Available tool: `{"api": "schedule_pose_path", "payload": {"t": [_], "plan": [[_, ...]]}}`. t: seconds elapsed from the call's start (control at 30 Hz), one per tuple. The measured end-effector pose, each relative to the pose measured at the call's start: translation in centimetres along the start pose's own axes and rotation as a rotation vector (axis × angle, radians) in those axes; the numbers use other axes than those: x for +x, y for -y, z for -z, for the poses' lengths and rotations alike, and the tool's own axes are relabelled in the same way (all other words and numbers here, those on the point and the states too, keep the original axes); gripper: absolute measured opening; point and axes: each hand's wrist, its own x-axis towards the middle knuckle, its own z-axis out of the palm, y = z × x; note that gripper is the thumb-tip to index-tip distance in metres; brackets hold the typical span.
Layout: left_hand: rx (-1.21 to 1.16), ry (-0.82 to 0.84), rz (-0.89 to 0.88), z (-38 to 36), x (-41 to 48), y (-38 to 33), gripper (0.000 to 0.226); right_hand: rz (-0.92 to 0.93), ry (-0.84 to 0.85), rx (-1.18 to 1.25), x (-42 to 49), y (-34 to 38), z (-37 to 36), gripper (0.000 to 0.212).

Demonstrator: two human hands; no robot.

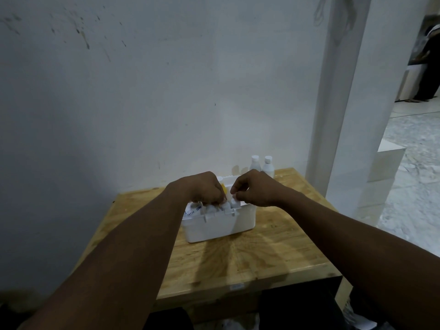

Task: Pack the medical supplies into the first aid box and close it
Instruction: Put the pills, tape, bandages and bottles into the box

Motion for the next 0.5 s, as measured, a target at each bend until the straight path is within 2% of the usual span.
{"api": "schedule_pose_path", "payload": {"t": [0.5], "plan": [[-0.007,0.004,0.012,0.13,0.14,0.03,0.024,-0.016,-0.006,-0.002,0.41,-0.31,-0.13,0.022]]}}
